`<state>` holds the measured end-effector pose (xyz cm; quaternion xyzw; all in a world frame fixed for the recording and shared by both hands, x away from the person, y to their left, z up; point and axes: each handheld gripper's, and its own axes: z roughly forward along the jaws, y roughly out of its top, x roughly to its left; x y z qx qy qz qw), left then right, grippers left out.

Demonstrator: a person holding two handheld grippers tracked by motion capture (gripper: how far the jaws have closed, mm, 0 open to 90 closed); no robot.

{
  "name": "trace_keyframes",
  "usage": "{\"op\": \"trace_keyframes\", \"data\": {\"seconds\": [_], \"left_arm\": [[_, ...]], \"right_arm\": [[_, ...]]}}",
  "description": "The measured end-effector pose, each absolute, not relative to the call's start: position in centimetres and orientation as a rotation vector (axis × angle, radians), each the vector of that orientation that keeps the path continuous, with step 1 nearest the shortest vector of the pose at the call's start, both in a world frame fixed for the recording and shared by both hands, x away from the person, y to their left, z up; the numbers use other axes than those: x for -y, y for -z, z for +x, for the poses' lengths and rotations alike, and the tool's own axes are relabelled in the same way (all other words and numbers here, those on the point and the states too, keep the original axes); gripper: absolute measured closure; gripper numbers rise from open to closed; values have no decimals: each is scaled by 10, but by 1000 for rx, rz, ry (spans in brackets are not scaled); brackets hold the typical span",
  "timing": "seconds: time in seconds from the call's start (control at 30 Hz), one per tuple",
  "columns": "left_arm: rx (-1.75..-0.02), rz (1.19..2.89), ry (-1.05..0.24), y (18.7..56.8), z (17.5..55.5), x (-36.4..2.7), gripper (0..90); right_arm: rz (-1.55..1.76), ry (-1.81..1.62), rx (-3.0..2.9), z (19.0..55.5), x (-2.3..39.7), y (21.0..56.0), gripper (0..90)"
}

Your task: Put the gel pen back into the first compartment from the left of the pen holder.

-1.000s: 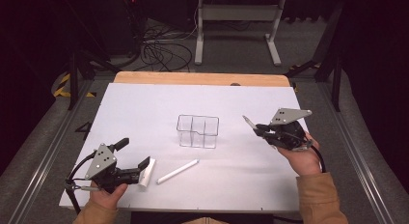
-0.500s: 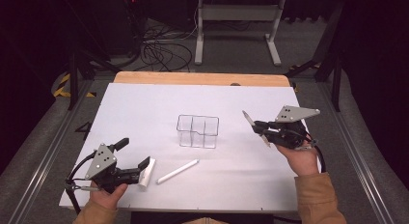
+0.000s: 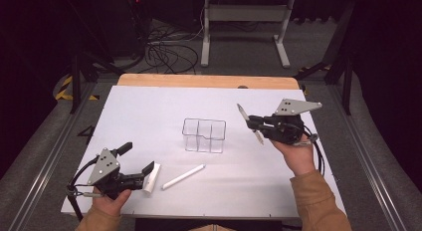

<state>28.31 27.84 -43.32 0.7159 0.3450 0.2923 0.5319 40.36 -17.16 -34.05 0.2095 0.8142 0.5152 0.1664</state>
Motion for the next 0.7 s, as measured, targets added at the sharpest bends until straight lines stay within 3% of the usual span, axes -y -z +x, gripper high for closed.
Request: {"op": "trace_keyframes", "data": {"seconds": [0.7], "left_arm": [[-826, 1708, -692, 433, 283, -279, 91]], "right_arm": [[547, -1613, -2314, 425, 119, 331, 790]]}}
